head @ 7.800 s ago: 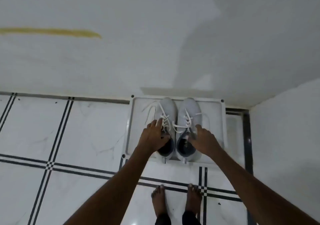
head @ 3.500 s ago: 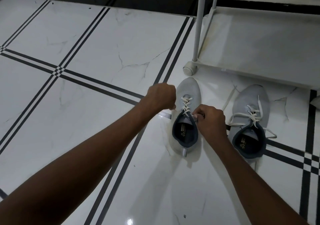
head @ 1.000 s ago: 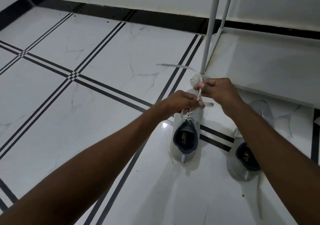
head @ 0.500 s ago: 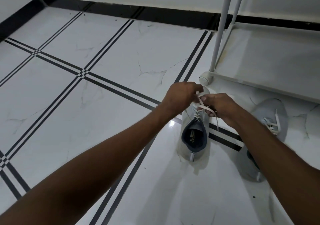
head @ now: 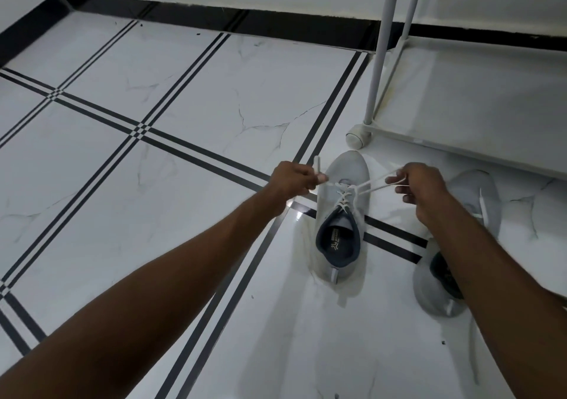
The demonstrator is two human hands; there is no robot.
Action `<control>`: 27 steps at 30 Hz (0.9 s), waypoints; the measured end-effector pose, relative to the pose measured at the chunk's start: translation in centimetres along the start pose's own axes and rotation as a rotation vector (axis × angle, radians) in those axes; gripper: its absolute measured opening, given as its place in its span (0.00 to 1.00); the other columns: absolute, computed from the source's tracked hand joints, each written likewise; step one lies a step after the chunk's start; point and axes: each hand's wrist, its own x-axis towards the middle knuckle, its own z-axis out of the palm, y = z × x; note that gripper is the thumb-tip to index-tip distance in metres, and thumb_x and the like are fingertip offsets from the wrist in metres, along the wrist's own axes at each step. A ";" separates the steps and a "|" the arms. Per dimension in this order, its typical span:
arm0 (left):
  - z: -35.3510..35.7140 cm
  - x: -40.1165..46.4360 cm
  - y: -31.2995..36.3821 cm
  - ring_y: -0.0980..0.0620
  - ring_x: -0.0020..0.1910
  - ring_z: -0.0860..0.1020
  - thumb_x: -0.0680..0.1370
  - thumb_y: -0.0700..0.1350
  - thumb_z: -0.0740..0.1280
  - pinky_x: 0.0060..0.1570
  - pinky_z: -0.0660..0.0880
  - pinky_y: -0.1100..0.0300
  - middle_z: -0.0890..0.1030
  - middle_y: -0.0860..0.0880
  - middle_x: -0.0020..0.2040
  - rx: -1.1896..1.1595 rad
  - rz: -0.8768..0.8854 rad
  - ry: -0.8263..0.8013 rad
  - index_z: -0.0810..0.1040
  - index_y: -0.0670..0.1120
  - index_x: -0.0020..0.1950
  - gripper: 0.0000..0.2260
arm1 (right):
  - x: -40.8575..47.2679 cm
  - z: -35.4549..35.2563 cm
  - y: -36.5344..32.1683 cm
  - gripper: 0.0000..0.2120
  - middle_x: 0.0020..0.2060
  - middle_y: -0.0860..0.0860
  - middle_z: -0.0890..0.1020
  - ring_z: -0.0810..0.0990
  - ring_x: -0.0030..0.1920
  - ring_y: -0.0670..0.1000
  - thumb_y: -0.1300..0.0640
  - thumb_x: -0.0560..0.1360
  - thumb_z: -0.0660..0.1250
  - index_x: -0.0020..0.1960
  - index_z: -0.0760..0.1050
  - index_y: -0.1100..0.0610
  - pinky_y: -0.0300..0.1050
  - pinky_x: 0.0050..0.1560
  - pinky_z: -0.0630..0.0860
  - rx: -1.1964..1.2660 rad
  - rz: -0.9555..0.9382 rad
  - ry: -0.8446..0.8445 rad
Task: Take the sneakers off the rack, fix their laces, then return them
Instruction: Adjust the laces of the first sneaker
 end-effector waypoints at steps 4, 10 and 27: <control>0.1 0.0 -2.6 0.52 0.33 0.80 0.74 0.39 0.73 0.32 0.80 0.62 0.84 0.42 0.42 0.099 -0.355 -0.086 0.81 0.34 0.51 0.10 | 0.5 -0.7 1.5 0.16 0.49 0.62 0.81 0.76 0.55 0.64 0.51 0.75 0.58 0.49 0.78 0.62 0.50 0.47 0.68 -0.674 -0.237 0.337; 1.1 -0.4 -2.7 0.46 0.52 0.81 0.71 0.46 0.76 0.52 0.79 0.51 0.82 0.45 0.53 0.660 0.118 0.085 0.77 0.39 0.60 0.22 | -2.6 2.6 4.2 0.16 0.57 0.56 0.83 0.77 0.58 0.60 0.62 0.74 0.67 0.61 0.80 0.54 0.47 0.54 0.74 -0.753 -0.531 0.157; 0.8 -1.3 -5.1 0.48 0.45 0.78 0.71 0.30 0.61 0.36 0.65 0.59 0.77 0.48 0.46 1.172 0.655 -0.158 0.80 0.46 0.43 0.13 | -2.1 2.7 6.5 0.08 0.33 0.52 0.83 0.80 0.35 0.53 0.64 0.66 0.77 0.35 0.83 0.53 0.43 0.38 0.74 -0.711 -0.585 -0.016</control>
